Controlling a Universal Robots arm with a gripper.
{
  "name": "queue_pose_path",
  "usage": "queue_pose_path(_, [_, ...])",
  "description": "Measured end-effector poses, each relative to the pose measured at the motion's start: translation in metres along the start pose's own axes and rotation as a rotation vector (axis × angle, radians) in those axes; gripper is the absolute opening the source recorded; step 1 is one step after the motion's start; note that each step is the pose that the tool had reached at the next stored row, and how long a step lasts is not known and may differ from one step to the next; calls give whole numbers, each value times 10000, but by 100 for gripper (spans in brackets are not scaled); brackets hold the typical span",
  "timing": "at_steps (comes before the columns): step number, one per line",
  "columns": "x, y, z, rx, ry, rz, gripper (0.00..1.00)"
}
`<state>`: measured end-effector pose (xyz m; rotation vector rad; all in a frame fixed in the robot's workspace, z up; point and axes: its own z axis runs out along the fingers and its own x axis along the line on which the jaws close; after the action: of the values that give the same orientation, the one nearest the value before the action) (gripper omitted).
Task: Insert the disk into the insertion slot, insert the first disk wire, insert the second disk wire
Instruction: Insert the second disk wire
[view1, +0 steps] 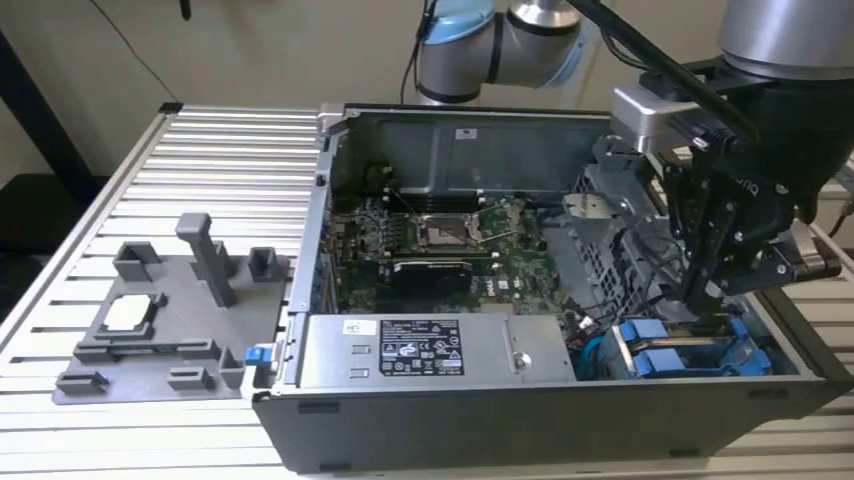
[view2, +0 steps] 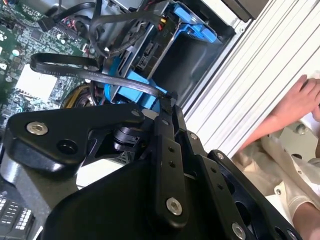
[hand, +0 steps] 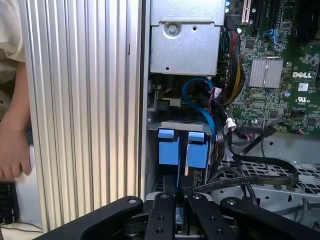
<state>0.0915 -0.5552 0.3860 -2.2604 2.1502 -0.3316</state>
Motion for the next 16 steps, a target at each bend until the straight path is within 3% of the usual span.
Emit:
queue_pose_path(1, [0,0,0,2,-79,17,16])
queue_pose_path(3, [0,0,-1,4,-148,37,16])
queue_pose_path(13, [10,-4,3,-59,-156,55,16])
queue_pose_path(16, [17,-19,6,-121,-158,47,16])
